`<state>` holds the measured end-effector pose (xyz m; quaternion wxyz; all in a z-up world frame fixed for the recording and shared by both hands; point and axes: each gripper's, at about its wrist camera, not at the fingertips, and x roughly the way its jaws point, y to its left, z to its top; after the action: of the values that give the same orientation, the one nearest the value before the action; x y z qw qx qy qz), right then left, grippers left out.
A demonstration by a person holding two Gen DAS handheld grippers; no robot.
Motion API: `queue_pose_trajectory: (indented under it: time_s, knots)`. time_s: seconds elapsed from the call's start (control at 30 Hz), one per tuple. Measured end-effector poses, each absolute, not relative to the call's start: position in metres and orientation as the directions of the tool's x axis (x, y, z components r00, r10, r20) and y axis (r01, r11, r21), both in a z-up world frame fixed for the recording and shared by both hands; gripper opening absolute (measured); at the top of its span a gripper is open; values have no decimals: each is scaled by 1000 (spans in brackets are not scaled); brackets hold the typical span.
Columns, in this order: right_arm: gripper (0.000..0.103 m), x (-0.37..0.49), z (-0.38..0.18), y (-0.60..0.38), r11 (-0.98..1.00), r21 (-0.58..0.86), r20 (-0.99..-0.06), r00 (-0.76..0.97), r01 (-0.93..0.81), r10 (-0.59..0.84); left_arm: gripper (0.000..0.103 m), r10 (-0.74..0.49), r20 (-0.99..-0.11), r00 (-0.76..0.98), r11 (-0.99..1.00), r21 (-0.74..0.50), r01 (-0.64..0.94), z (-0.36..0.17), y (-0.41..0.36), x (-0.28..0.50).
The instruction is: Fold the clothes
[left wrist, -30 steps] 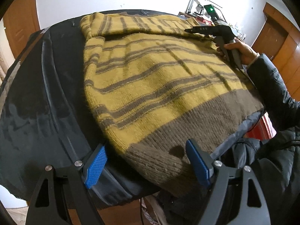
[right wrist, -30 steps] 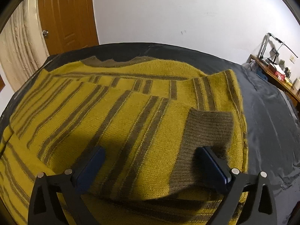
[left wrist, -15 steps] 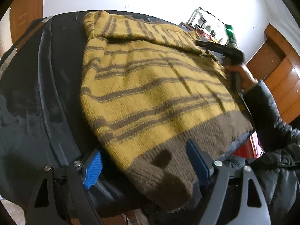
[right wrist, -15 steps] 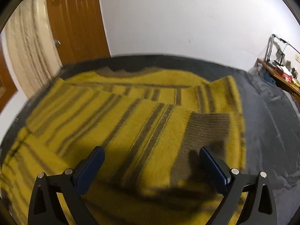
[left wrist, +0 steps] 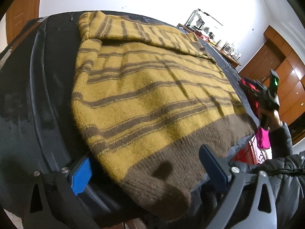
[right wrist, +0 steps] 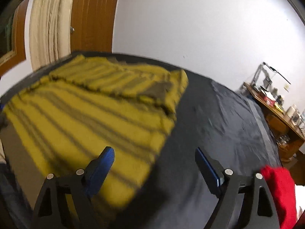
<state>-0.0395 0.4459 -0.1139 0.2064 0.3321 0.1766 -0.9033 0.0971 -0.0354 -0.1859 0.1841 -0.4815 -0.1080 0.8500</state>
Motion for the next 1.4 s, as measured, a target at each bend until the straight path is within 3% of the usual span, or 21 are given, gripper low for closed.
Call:
queue_pose_trajectory:
  time_s: [0.23, 0.57, 1.03, 1.4]
  knots:
    - [88, -6, -129, 473, -855, -311, -680, -726, 415, -105, 102, 420, -777, -468, -907, -374, -192, -186, -38, 96]
    - [88, 14, -150, 459, -776, -392, -705, -703, 493, -90, 102, 404, -781, -476, -914, -366, -174, -185, -38, 98]
    - [88, 47, -153, 427, -654, -253, -734, -582, 713, -351, 102, 390, -785, -482, -920, -356, -165, -186, -38, 97]
    - [89, 84, -158, 380, -560, -348, -654, -623, 752, -429, 102, 375, -789, -486, -925, -350, -147, -187, -37, 97]
